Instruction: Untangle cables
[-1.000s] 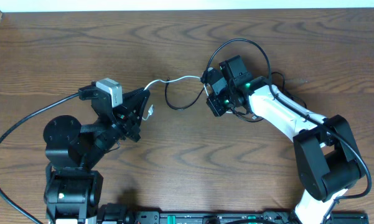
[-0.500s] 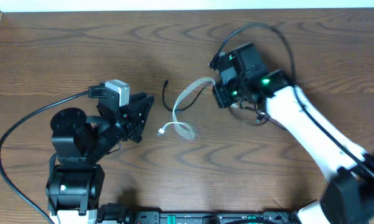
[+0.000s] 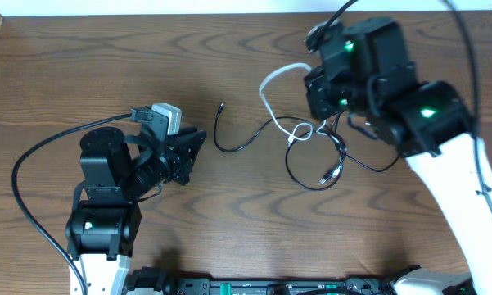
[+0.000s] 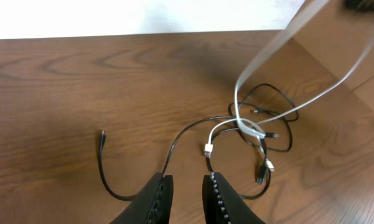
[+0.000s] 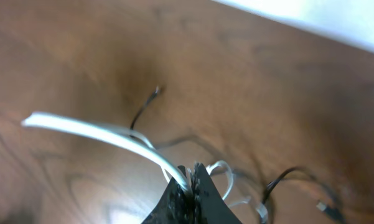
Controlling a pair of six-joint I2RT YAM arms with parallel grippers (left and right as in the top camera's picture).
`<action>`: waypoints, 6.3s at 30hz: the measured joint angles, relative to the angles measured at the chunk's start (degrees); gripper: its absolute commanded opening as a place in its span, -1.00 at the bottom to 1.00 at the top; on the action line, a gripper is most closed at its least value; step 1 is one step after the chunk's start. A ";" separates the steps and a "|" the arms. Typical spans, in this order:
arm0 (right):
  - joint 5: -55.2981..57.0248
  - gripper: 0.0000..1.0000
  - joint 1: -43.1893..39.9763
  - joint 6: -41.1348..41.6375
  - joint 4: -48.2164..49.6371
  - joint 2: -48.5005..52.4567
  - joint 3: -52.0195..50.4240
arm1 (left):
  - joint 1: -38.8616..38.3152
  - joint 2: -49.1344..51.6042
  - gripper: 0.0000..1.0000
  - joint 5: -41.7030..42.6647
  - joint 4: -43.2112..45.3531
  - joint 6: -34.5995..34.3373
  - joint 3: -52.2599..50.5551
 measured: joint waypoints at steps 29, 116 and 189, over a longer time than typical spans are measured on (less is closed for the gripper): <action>23.37 -0.98 -4.22 0.15 3.06 -1.36 26.12 | 0.00 2.36 -0.57 0.04 0.44 1.70 -4.28; 2.78 -0.98 -82.73 22.99 -28.15 27.85 29.88 | 0.00 11.41 -0.58 0.04 1.29 3.85 -4.31; 18.71 -0.97 -82.07 23.58 -23.06 9.05 30.82 | -0.04 11.37 -0.59 1.73 3.19 4.07 -4.83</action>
